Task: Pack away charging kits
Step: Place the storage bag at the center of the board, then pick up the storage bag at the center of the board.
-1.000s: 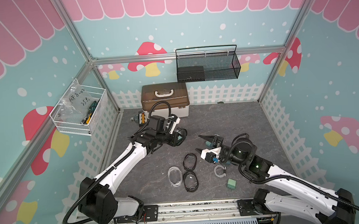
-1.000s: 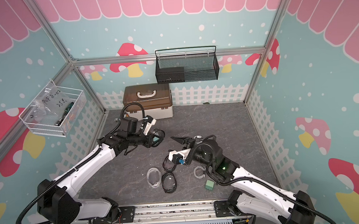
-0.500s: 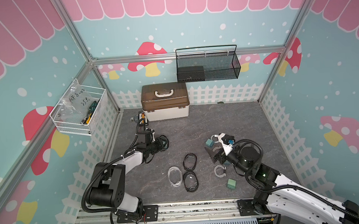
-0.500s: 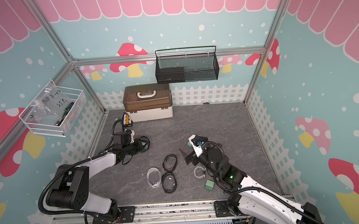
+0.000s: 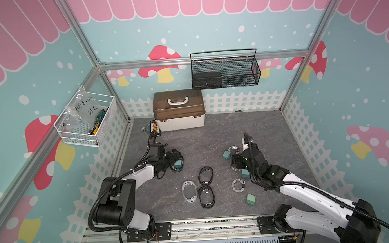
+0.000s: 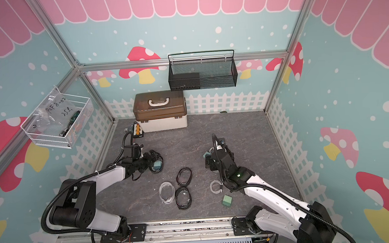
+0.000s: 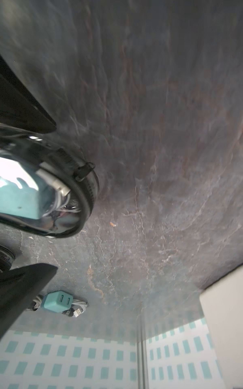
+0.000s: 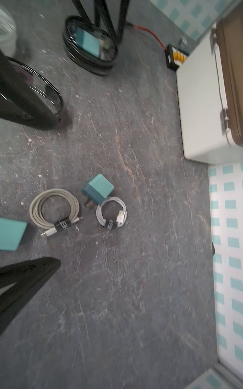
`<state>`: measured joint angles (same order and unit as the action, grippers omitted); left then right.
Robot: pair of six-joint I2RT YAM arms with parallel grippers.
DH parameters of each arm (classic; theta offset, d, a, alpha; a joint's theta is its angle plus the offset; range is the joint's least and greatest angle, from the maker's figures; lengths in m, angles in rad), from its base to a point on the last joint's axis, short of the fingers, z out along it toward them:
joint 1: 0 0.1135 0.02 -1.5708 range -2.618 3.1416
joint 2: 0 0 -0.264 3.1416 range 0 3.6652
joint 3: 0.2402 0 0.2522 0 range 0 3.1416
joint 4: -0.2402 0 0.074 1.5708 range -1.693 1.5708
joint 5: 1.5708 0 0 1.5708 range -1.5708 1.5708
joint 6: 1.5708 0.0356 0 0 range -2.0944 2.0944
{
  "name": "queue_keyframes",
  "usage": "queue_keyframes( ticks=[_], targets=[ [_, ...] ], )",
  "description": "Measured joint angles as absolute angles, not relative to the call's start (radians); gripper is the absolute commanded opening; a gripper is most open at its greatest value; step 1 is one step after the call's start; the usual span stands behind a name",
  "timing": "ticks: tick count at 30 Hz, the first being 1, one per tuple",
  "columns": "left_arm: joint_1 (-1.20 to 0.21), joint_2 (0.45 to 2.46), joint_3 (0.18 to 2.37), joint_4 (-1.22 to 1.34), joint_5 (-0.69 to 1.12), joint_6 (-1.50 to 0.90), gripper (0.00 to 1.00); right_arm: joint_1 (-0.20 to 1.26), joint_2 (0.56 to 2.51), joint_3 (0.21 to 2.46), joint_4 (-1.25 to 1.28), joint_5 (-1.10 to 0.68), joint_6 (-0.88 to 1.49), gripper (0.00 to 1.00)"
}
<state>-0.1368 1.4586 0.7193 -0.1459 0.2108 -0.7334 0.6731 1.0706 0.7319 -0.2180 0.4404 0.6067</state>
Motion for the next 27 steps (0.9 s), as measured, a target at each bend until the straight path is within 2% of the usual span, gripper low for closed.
queue_keyframes(
  ticks=[2,6,8,12,14,16,20,25,27],
  targets=[
    [-0.137,1.408,0.784,-0.267,0.143,-0.736,0.99,0.623,1.115,0.769,-0.238,0.439,0.598,0.99],
    [-0.137,1.217,0.762,-0.308,0.023,-0.746,1.0,0.518,1.209,0.818,-0.251,0.42,0.592,0.95],
    [-0.13,1.093,0.713,-0.314,-0.005,-0.743,1.0,0.462,1.259,0.839,-0.263,0.395,0.583,0.87],
    [-0.145,0.973,0.705,-0.393,-0.007,-0.737,0.99,0.377,1.371,0.904,-0.273,0.335,0.559,0.63],
    [-0.254,0.976,0.747,-0.459,-0.054,-0.738,0.99,0.348,1.433,0.939,-0.27,0.308,0.556,0.59],
    [-0.448,1.015,0.801,-0.496,-0.114,-0.741,0.98,0.331,1.483,0.958,-0.268,0.29,0.554,0.59],
    [-0.801,1.224,0.975,-0.555,-0.223,-0.749,0.86,0.304,1.539,0.962,-0.274,0.274,0.546,0.56],
    [-1.011,1.633,1.277,-0.701,-0.374,-0.737,0.64,0.264,1.505,0.913,-0.257,0.33,0.535,0.59],
    [-1.053,1.782,1.383,-0.773,-0.413,-0.731,0.62,0.249,1.477,0.877,-0.245,0.342,0.533,0.6]
  ],
)
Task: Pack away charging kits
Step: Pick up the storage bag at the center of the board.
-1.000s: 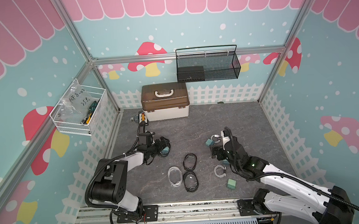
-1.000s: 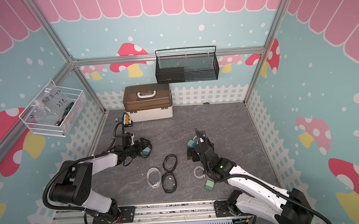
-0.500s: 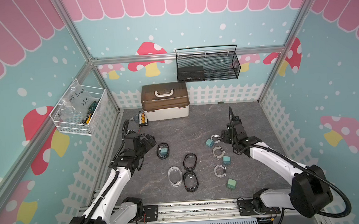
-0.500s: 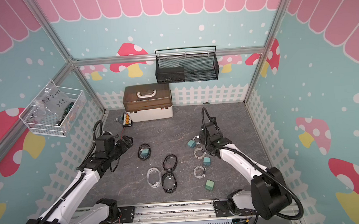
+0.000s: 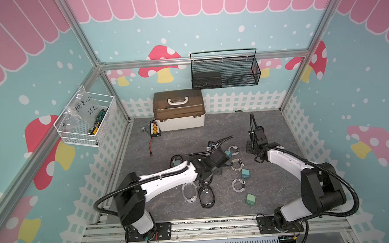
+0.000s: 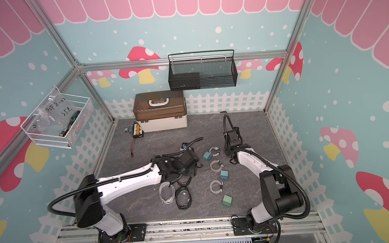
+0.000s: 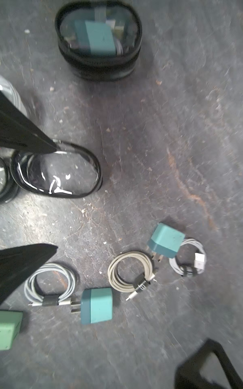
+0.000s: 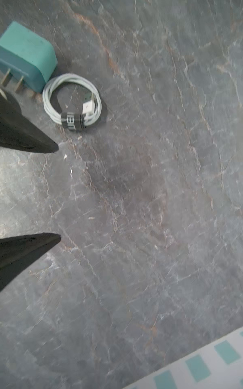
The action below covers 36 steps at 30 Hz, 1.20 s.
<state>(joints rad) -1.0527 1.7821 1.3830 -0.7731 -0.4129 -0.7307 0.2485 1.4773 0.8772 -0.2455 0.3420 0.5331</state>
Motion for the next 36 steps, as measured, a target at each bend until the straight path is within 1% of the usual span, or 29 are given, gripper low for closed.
queue_keyframes(
  ticks=[2,4,6,8,9,11,14,18,19,23,25,27,29,34,35,36],
  targets=[
    [-1.072,1.892,1.455,-0.833,-0.433,-0.725,0.61,0.239,1.439,0.84,-0.237,0.367,0.533,0.6],
    [-1.076,1.951,1.483,-0.883,-0.445,-0.719,0.61,0.237,1.391,0.809,-0.235,0.395,0.533,0.64],
    [-1.076,1.973,1.488,-0.931,-0.459,-0.719,0.61,0.237,1.335,0.781,-0.231,0.429,0.536,0.71],
    [-1.075,1.973,1.488,-0.972,-0.472,-0.718,0.61,0.237,1.267,0.738,-0.196,0.463,0.543,0.73],
    [-1.075,1.973,1.489,-0.984,-0.478,-0.718,0.6,0.237,1.244,0.719,-0.178,0.472,0.543,0.73],
    [-1.076,1.973,1.491,-1.004,-0.484,-0.716,0.55,0.236,1.214,0.688,-0.153,0.487,0.548,0.72],
    [-1.076,1.976,1.501,-1.029,-0.486,-0.707,0.49,0.236,1.226,0.682,-0.14,0.496,0.548,0.71],
    [-1.076,2.001,1.527,-1.042,-0.485,-0.702,0.45,0.236,1.237,0.682,-0.126,0.497,0.547,0.71],
    [-1.076,2.009,1.529,-1.043,-0.485,-0.701,0.45,0.236,1.238,0.682,-0.124,0.497,0.548,0.71],
    [-1.076,2.03,1.529,-1.051,-0.479,-0.699,0.55,0.236,1.238,0.682,-0.119,0.497,0.548,0.71],
    [-1.076,2.031,1.529,-1.054,-0.475,-0.699,0.56,0.236,1.238,0.682,-0.118,0.497,0.548,0.72],
    [-1.076,2.031,1.531,-1.055,-0.474,-0.699,0.51,0.236,1.238,0.682,-0.118,0.497,0.548,0.71],
    [-1.076,2.032,1.533,-1.056,-0.471,-0.693,0.43,0.236,1.238,0.682,-0.118,0.497,0.547,0.71],
    [-1.076,2.053,1.545,-1.06,-0.469,-0.689,0.15,0.236,1.243,0.682,-0.115,0.496,0.547,0.71],
    [-1.076,2.057,1.545,-1.061,-0.468,-0.69,0.12,0.236,1.243,0.682,-0.113,0.496,0.547,0.71],
    [-1.076,2.06,1.545,-1.062,-0.468,-0.691,0.11,0.236,1.243,0.682,-0.113,0.496,0.547,0.72]
  ],
)
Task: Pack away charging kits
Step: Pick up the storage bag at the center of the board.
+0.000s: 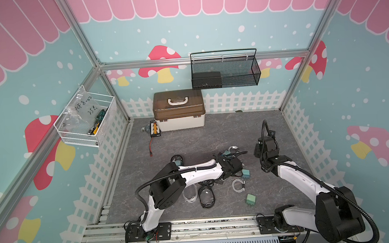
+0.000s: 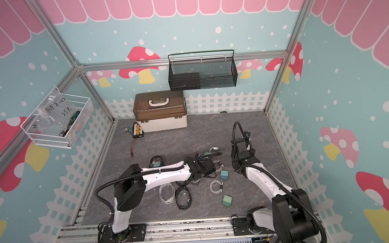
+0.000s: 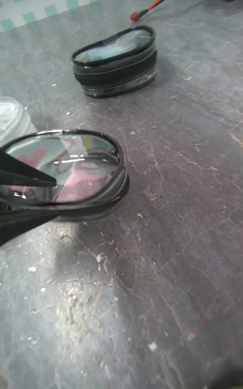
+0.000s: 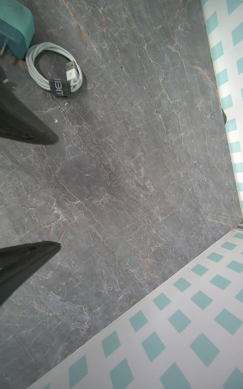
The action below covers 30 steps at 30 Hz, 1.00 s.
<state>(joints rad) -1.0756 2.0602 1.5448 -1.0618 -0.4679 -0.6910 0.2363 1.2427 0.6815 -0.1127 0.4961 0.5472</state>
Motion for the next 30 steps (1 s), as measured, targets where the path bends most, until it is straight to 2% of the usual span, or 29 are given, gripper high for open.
queue_keyframes(
  ticks=[4,6,12,21,26,30],
  targets=[
    [-1.076,2.061,1.545,-1.061,-0.468,-0.692,0.07,0.236,1.243,0.682,-0.112,0.496,0.547,0.71],
    [-1.075,2.061,1.545,-1.061,-0.468,-0.692,0.0,0.236,1.243,0.682,-0.112,0.493,0.547,0.71],
    [-1.052,2.053,1.544,-1.061,-0.466,-0.692,0.0,0.236,1.244,0.682,-0.112,0.489,0.547,0.72],
    [-0.947,1.937,1.53,-1.062,-0.402,-0.67,0.0,0.236,1.244,0.682,-0.111,0.477,0.546,0.72],
    [-0.886,1.937,1.588,-1.086,-0.369,-0.625,0.0,0.236,1.251,0.683,-0.111,0.398,0.535,0.67],
    [-0.866,1.96,1.693,-1.108,-0.397,-0.597,0.0,0.236,1.35,0.733,-0.112,0.266,0.532,0.6]
  ],
)
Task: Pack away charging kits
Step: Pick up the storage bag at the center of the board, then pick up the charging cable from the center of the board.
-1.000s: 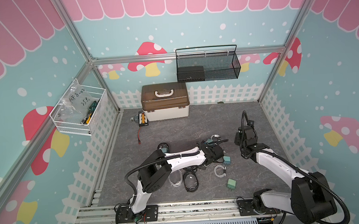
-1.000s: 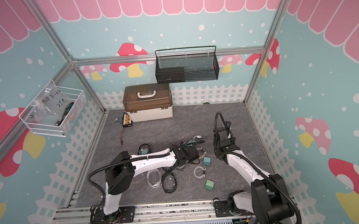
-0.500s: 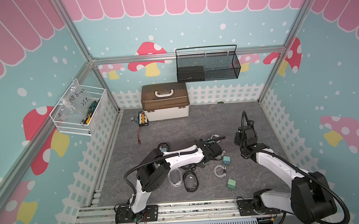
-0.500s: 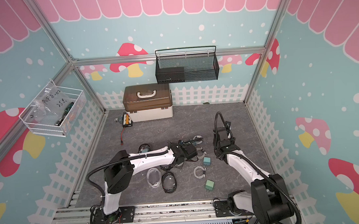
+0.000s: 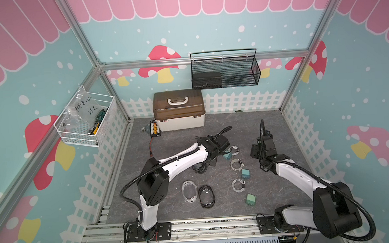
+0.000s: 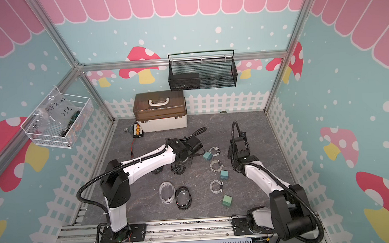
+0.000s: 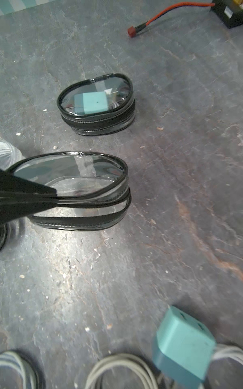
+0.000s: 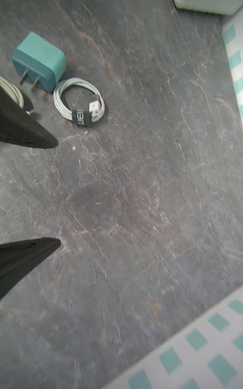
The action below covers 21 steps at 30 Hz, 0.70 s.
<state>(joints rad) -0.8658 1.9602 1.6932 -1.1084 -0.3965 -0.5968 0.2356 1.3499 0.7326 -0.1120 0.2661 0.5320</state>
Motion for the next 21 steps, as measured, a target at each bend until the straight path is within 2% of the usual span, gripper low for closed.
queue_keyframes(
  ticks=[5,10,15,21],
  targets=[
    [-0.858,1.985,1.741,-1.103,-0.458,-0.571,0.0,0.237,1.53,0.842,-0.119,0.124,0.524,0.59],
    [-0.851,1.986,1.662,-1.035,-0.469,-0.538,0.0,0.25,1.608,0.904,-0.134,0.052,0.524,0.57],
    [-0.843,1.986,1.618,-1.02,-0.472,-0.526,0.0,0.29,1.708,0.995,-0.168,0.04,0.524,0.55],
    [-0.831,1.985,1.604,-0.992,-0.472,-0.522,0.0,0.356,1.792,1.093,-0.257,0.099,0.532,0.48]
  ],
)
